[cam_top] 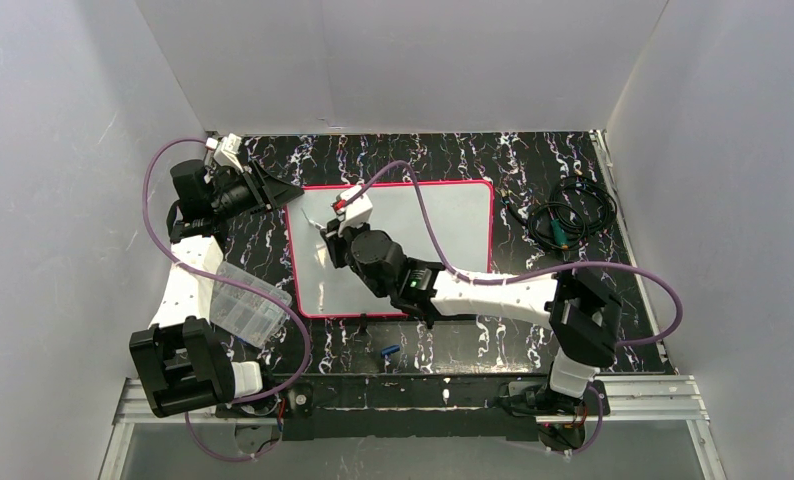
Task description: Write a sentence on the whiteboard
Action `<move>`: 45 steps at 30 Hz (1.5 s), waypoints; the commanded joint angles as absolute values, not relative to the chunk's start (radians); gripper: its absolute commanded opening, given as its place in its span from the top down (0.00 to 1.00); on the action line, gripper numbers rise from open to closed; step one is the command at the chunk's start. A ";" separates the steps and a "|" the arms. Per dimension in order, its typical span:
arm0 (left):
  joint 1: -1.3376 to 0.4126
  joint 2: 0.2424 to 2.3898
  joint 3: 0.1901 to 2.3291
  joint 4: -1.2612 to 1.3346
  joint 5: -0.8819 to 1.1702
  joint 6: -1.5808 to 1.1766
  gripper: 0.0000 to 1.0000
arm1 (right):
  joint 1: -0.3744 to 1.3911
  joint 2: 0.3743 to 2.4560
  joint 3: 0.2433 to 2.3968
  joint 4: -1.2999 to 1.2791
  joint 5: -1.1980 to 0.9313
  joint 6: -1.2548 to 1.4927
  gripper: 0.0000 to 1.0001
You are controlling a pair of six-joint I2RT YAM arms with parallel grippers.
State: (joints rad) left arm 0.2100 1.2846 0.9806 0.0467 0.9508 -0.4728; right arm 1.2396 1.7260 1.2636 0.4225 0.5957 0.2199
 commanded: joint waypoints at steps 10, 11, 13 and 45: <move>0.205 1.254 0.975 0.043 0.983 -0.469 0.57 | 1.244 1.660 1.237 0.589 0.629 0.185 0.99; 0.205 1.254 0.974 0.043 0.983 -0.469 0.57 | 1.244 1.666 1.244 0.589 0.635 0.181 0.99; 0.204 1.255 0.974 0.043 0.985 -0.469 0.57 | 1.244 1.677 1.255 0.588 0.648 0.177 0.99; 0.203 1.252 0.976 0.043 0.988 -0.471 0.57 | 1.247 1.724 1.253 0.480 0.623 0.235 0.99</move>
State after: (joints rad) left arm 0.2092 1.2846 0.9787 0.0467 0.9512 -0.4728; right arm 1.2404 1.7100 1.2438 0.4644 0.6346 0.2180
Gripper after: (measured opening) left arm 0.428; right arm 0.204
